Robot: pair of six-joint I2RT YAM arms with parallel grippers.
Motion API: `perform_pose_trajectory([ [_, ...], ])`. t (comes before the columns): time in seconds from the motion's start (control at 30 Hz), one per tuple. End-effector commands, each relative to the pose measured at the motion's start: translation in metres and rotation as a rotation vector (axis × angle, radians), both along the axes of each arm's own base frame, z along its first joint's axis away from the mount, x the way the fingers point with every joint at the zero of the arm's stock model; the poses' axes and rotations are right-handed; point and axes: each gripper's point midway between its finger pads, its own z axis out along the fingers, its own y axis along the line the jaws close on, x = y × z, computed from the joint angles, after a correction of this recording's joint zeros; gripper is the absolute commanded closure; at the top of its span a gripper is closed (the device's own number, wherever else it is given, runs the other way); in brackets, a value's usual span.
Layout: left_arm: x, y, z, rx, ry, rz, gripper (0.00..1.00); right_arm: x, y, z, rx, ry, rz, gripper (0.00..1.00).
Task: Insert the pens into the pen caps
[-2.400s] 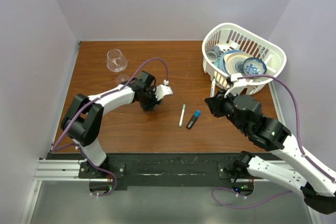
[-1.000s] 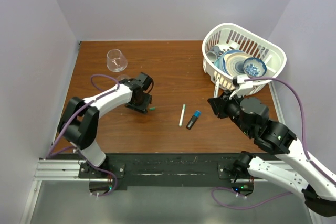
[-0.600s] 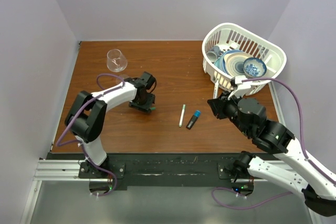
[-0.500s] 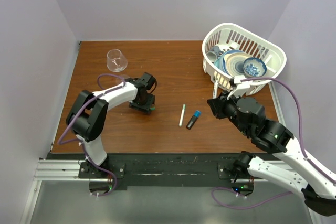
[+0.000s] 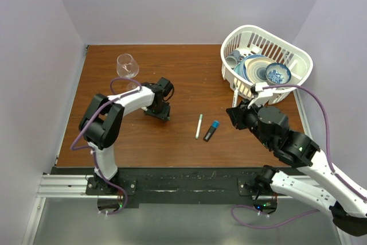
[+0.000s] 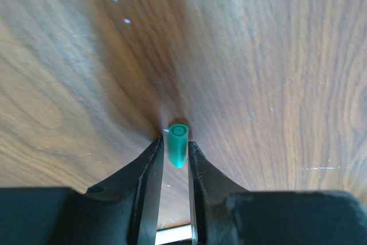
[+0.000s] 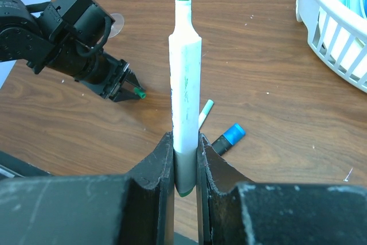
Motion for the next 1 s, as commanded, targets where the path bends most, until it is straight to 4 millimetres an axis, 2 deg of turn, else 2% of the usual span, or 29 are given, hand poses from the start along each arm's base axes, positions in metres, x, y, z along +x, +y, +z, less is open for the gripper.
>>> perform_pose_trajectory([
  [0.0,-0.006,0.014,0.002,0.079,0.017,0.004,0.73,0.003,0.0,0.006,0.023,-0.025,-0.017,1.0],
  [0.23,-0.008,0.015,-0.008,0.105,0.028,-0.052,0.71,0.0,-0.004,0.01,0.04,-0.032,-0.018,1.0],
  [0.43,-0.009,0.018,-0.01,0.13,0.035,-0.058,0.74,-0.003,-0.006,0.009,0.05,-0.023,-0.019,1.0],
  [0.53,-0.01,0.017,-0.014,0.125,0.039,-0.071,0.81,-0.005,-0.008,0.01,0.056,-0.025,-0.02,1.0],
  [0.67,-0.011,0.017,-0.018,0.135,0.047,-0.098,0.96,-0.007,-0.008,0.011,0.063,-0.021,-0.018,1.0],
  [0.7,-0.012,0.018,-0.017,0.136,0.046,-0.11,1.0,-0.008,-0.008,0.011,0.067,-0.02,-0.013,1.0],
  [0.87,-0.019,0.025,-0.009,0.153,0.028,-0.157,1.0,-0.009,0.001,0.004,0.077,0.009,0.015,1.0],
  [0.97,-0.017,0.03,0.013,0.16,-0.036,-0.196,1.0,-0.009,0.013,-0.007,0.075,0.055,0.049,1.0],
])
